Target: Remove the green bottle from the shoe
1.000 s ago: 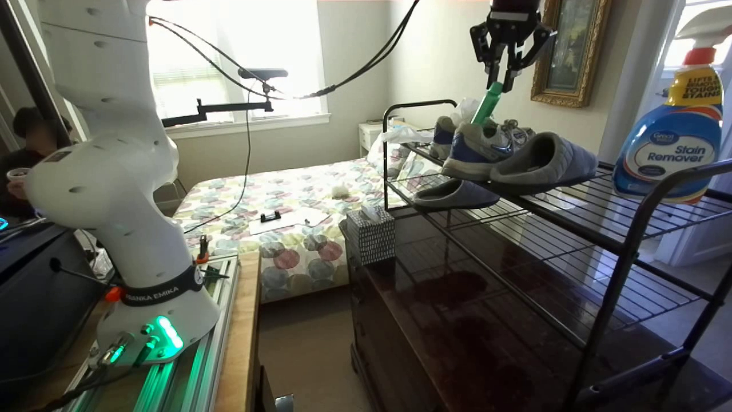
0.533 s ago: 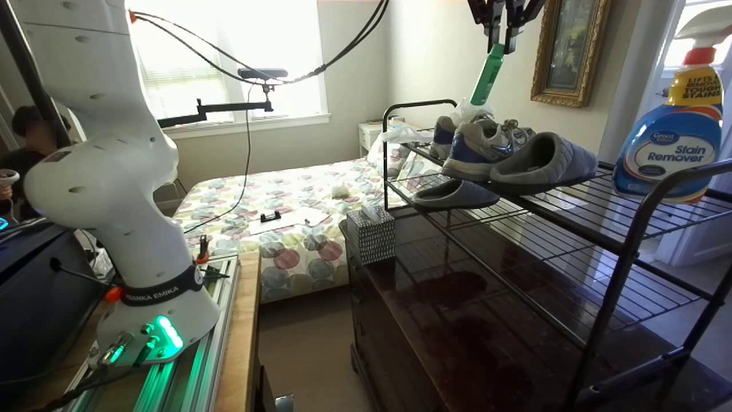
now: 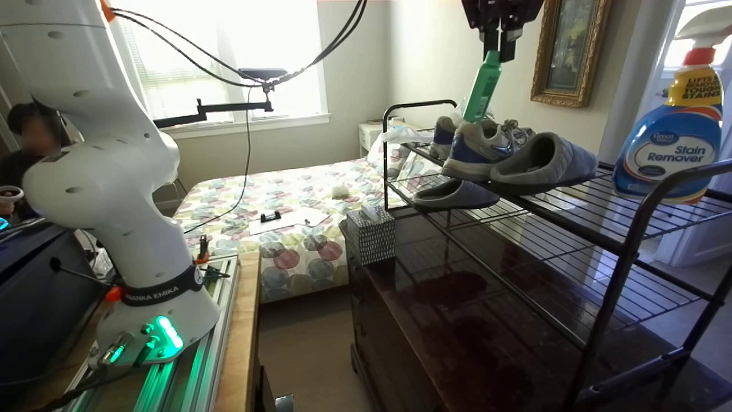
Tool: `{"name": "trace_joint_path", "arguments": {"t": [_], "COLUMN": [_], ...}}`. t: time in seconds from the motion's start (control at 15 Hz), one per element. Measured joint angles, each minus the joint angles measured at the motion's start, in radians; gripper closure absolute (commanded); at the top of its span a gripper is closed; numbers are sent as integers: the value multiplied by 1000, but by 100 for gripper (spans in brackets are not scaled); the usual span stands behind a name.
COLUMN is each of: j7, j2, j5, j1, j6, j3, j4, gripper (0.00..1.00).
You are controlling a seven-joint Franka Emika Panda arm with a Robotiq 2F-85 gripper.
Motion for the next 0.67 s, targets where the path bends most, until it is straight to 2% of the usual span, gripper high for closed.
{"name": "trace_joint_path", "arguments": {"t": [0.6,0.67], "j7": [81,81], "j2": [-32,-33], "j5": [-29,-28], "j1": [-5,-5], "j6": [37,32], "j3": [-25,-26], "j4": [-226,-244], "gripper": [93,72]}}
